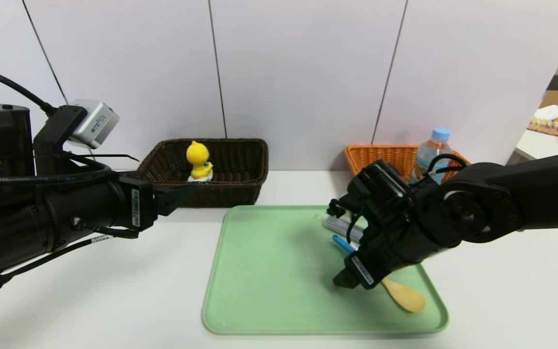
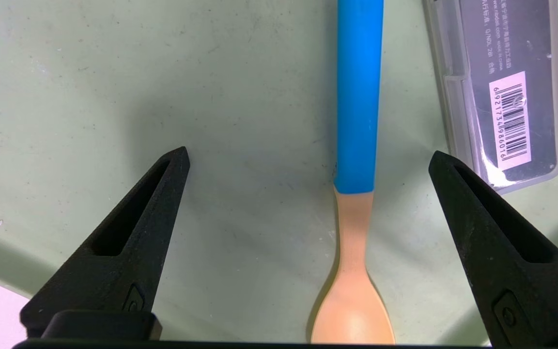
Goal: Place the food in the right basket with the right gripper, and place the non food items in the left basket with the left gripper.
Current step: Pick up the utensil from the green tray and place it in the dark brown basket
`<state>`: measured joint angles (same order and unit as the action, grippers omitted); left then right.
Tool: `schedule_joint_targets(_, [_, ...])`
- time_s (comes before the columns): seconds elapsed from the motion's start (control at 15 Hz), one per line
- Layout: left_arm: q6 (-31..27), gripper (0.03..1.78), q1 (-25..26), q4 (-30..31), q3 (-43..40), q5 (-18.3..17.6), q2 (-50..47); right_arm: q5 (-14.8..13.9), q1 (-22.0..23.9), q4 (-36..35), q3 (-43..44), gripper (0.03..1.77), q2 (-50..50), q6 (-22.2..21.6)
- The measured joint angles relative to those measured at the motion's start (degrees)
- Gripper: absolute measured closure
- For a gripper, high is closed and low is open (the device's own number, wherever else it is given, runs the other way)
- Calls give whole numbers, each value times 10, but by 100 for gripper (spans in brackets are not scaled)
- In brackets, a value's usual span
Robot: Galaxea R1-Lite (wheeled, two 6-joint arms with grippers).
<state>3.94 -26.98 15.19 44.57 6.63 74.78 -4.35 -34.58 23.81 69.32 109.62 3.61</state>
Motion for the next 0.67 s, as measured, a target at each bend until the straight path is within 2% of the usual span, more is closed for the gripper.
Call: schedule_joint_targets(0.67, [0, 12, -1, -2, -1, -1, 2, 9, 6, 1, 1, 10, -9, -1])
